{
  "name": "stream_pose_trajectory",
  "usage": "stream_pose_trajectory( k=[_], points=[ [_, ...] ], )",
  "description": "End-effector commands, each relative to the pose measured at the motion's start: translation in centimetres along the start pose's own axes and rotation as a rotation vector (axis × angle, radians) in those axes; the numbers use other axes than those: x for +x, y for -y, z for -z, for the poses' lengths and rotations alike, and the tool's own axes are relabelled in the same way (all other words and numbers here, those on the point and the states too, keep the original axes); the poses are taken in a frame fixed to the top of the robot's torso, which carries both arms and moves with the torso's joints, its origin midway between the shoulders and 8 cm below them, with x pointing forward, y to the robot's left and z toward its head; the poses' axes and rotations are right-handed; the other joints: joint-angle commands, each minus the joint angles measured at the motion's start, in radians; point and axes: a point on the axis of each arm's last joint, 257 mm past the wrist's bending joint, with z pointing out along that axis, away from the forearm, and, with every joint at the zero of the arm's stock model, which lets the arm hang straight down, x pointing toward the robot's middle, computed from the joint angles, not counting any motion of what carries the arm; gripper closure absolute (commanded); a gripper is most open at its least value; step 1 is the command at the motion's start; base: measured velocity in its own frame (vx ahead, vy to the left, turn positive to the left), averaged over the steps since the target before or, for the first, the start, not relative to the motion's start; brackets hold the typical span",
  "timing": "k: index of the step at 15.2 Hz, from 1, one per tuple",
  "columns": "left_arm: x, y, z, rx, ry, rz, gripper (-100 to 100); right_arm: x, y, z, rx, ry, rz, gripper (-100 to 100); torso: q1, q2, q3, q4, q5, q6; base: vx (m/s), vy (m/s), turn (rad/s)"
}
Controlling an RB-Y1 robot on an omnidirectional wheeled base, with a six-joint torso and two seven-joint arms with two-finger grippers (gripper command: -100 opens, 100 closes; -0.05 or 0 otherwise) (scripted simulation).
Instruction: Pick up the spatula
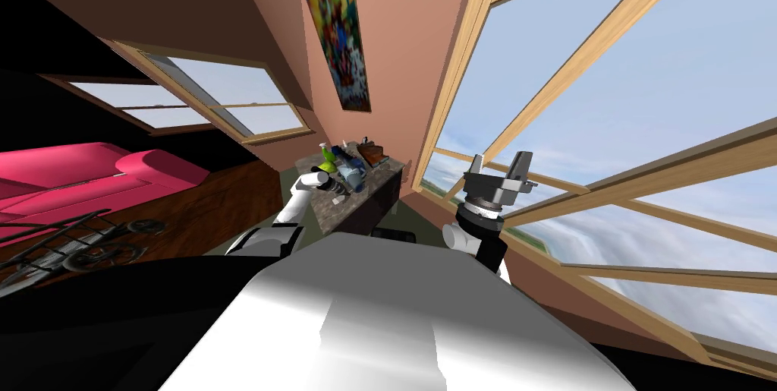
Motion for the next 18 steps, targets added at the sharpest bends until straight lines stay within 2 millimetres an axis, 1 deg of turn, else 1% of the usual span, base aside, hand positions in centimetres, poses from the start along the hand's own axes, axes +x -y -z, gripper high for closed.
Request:
stream_pose_trajectory(
  k=[1, 4, 5, 6, 9, 10, 11, 15, 16, 17, 18],
  points=[
    [-0.5, -0.4, 0.1, -0.036, 0.022, 0.028, -100, 0.0, 0.0, 0.0, 0.000, 0.000, 0.000, 0, 0.000, 0.000, 0.000, 0.000, 0.000, 0.000, 0.015, 0.000, -0.052],
    [-1.2, -1.0, 0.3, -0.079, 0.048, 0.062, -100, 0.0, 0.0, 0.0, 0.000, 0.000, 0.000, 0, 0.000, 0.000, 0.000, 0.000, 0.000, 0.000, 0.019, 0.000, -0.064],
    [-0.9, -0.8, 0.3, -0.062, 0.037, 0.049, -100, 0.0, 0.0, 0.0, 0.000, 0.000, 0.000, 0, 0.000, 0.000, 0.000, 0.000, 0.000, 0.000, 0.010, 0.001, -0.015],
    [-1.4, -1.1, -0.8, -0.066, 0.039, 0.055, -100, 0.0, 0.0, 0.0, 0.000, 0.000, 0.000, 0, 0.000, 0.000, 0.000, 0.000, 0.000, 0.000, 0.013, -0.002, -0.021],
    [-1.8, -1.3, -1.8, -0.065, 0.039, 0.057, -100, 0.0, 0.0, 0.0, 0.000, 0.000, 0.000, 0, 0.000, 0.000, 0.000, 0.000, 0.000, 0.000, 0.016, -0.004, -0.019],
    [-1.6, -1.3, -1.3, -0.067, 0.041, 0.058, -100, 0.0, 0.0, 0.0, 0.000, 0.000, 0.000, 0, 0.000, 0.000, 0.000, 0.000, 0.000, 0.000, 0.011, -0.002, -0.007],
    [-1.6, -1.3, -1.5, -0.066, 0.039, 0.057, 100, 0.0, 0.0, 0.0, 0.000, 0.000, 0.000, 0, 0.000, 0.000, 0.000, 0.000, 0.000, 0.000, 0.000, 0.000, 0.000],
    [-1.6, -1.3, -1.4, -0.066, 0.039, 0.057, 100, 0.0, 0.0, 0.0, 0.000, 0.000, 0.000, 0, 0.001, 0.000, 0.000, 0.000, 0.000, 0.000, 0.000, 0.000, 0.000],
    [-1.3, -1.0, -0.3, -0.066, 0.040, 0.054, 100, 0.0, 0.0, 0.0, 0.000, 0.000, 0.000, 0, 0.001, 0.000, 0.000, 0.000, 0.000, 0.000, -0.011, 0.000, 0.022],
    [-1.1, -0.9, 0.1, -0.067, 0.040, 0.053, 100, 0.0, 0.0, 0.0, 0.000, 0.000, 0.000, 0, 0.001, 0.001, 0.000, 0.000, 0.000, -0.001, -0.018, 0.004, 0.037],
    [-1.3, -1.1, -0.5, -0.064, 0.037, 0.053, 100, 0.0, 0.0, 0.0, 0.000, 0.000, 0.000, 0, 0.001, 0.001, 0.001, 0.001, 0.000, -0.001, -0.009, 0.004, 0.015]
  ],
)
